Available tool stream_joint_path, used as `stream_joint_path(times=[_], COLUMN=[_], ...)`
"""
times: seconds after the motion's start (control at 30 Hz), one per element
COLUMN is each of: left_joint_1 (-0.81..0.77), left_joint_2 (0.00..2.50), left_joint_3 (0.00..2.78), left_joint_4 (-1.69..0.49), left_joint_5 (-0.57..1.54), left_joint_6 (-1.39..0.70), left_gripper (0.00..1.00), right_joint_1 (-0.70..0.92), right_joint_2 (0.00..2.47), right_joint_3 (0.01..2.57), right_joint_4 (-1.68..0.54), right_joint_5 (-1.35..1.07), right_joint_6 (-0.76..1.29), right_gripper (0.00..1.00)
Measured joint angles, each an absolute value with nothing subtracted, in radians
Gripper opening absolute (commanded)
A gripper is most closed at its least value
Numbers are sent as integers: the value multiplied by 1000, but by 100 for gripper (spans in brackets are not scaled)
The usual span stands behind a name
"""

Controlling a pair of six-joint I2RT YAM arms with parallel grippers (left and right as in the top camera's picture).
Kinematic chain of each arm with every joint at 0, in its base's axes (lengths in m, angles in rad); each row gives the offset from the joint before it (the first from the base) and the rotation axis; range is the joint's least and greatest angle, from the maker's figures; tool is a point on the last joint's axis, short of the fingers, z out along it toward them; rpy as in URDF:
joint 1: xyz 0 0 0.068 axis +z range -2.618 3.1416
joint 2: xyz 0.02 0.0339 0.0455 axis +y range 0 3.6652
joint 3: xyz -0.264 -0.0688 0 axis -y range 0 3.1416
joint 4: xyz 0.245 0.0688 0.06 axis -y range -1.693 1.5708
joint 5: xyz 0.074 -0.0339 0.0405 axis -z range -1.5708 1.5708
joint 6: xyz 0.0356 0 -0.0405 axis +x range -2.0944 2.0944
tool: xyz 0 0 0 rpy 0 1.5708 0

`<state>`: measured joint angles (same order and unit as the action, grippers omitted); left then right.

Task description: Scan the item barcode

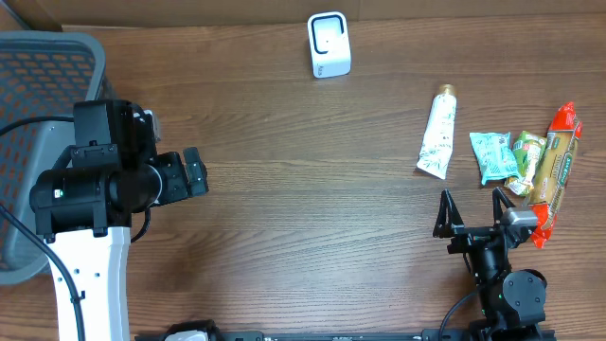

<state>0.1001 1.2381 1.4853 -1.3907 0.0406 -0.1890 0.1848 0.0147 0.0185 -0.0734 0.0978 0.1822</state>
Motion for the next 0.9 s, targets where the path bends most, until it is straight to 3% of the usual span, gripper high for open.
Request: stream_joint_path(times=[0.47,0.67,0.9], left_joint_1=[100,100,100], left_joint_2=[1159,959,700], left_joint_3=[1481,1421,1145], left_joint_4=[-1332,-1024,-550], left_joint_5=[14,-7,-13], left_joint_6=[-188,-188,-195], left_gripper=[99,100,100], right_joint_1=[185,185,185], right_joint_2=[15,15,15], right_joint_3=[19,19,19], right_joint_4=[-73,-73,-74], right_joint_5=[98,99,104], right_joint_6=[182,182,182], right_gripper=[100,100,100])
